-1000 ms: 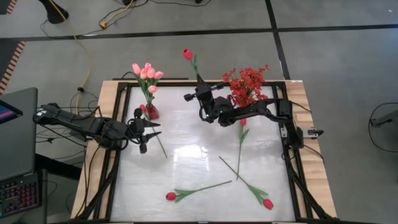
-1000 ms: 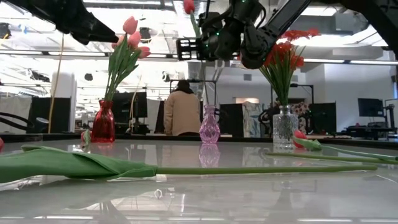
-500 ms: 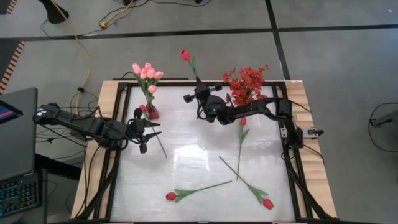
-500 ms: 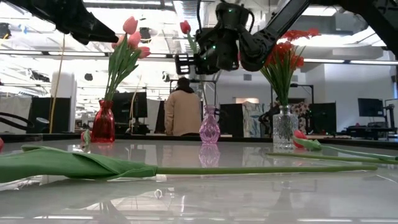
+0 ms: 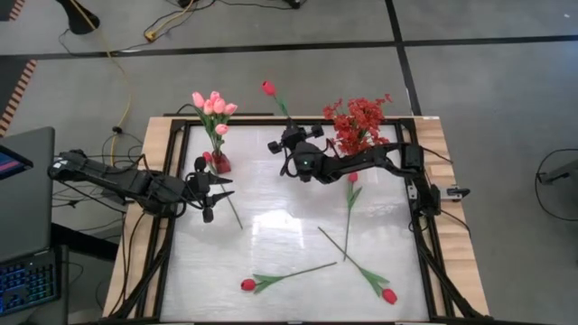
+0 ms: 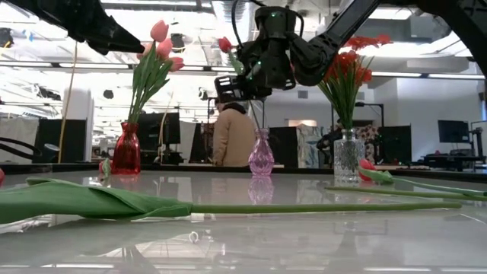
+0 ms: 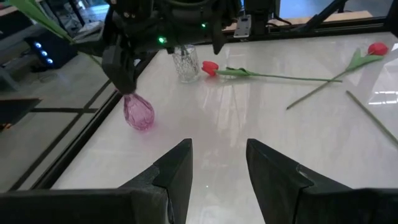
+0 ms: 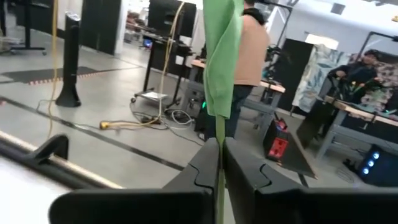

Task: Sort flowers into vase by color
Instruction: Put the red tulip into the purple vase

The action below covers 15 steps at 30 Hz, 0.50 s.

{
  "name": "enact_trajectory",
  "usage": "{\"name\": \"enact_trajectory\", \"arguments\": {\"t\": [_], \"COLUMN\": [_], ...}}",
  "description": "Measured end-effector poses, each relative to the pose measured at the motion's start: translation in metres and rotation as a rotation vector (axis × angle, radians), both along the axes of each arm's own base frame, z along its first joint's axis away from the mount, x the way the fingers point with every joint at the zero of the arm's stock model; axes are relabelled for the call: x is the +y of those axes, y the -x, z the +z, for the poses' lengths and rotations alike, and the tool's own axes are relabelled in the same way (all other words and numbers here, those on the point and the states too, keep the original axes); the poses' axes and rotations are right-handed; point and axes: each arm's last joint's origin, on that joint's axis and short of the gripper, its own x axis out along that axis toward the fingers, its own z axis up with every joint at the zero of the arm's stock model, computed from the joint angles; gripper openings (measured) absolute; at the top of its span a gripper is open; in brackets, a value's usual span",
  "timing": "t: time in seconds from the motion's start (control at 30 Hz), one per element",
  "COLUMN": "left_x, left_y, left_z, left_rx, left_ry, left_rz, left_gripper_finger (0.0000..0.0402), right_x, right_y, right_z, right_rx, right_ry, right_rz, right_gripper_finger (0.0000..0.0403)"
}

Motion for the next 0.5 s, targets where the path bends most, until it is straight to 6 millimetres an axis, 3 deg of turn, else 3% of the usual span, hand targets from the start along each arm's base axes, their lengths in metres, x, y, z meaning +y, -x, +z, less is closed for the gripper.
{"name": "enact_trajectory", "arguments": {"t": [0.5], "left_x": [0.0], "left_y": [0.0], "left_z": [0.0], "left_rx": [-0.002], "left_ry": [0.007], "left_rz": [0.004], "left_gripper_finger": [0.0139], "right_x": [0.002], "right_y": [-0.0004], "right_z": [0.0006], "right_rx": [-0.003], "right_ry": [0.001], "right_rz": [0.005], "right_gripper_finger": [0.009]}}
